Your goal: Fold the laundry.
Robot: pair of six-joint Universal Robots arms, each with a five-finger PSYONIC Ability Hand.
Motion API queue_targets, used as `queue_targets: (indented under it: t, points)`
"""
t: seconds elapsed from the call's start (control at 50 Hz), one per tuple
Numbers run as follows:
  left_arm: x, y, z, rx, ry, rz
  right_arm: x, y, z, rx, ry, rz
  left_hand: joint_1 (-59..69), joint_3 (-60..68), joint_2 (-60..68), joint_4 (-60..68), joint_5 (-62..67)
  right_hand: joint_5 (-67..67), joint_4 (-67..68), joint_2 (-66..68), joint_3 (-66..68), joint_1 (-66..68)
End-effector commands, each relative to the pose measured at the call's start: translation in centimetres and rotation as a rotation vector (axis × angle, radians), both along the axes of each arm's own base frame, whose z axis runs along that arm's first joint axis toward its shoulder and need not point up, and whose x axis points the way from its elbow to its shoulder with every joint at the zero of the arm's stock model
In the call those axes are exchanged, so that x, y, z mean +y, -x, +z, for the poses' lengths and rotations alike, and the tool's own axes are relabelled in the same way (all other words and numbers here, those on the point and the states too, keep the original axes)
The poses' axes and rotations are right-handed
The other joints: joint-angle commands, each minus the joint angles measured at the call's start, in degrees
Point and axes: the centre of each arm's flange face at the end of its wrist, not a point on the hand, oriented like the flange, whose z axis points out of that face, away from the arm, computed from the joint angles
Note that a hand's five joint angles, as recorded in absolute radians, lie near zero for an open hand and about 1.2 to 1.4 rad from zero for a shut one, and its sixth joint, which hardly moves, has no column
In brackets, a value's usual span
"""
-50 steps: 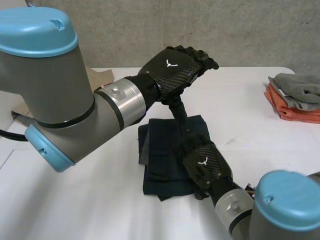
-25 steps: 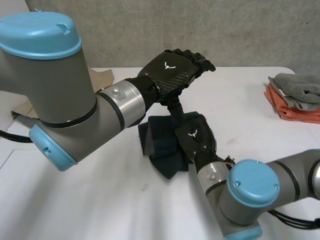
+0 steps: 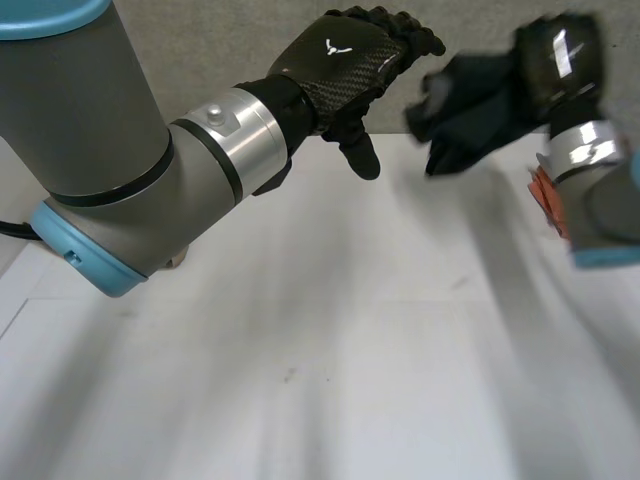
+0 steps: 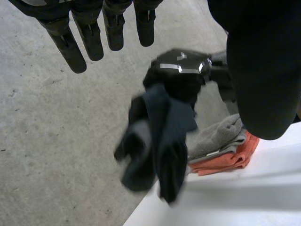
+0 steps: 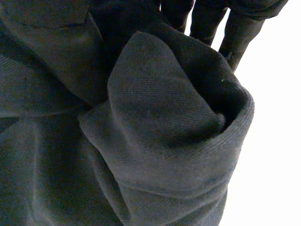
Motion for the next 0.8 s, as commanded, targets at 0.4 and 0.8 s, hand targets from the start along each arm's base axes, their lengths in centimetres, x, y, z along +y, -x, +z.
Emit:
queue_targets:
  t: [0.4,0.8]
  points:
    - [-0.2,1.1,-4.0,-0.054,-0.099,0.003,-10.8,19.2,-15.7,0.056,-0.193,0.000,2.0,2.3,2.3,2.7,1.6,17.5,11.6,13.1,12.8,19.9]
    - [2.0,2.1,-3.2,-0.040,-0.088,-0.045,-7.4,21.4,-8.8,-0.024,-0.360,-0.195,2.0,2.3,2.3,2.7,1.6,-52.5,-58.4,-56.9,-57.2,-50.1]
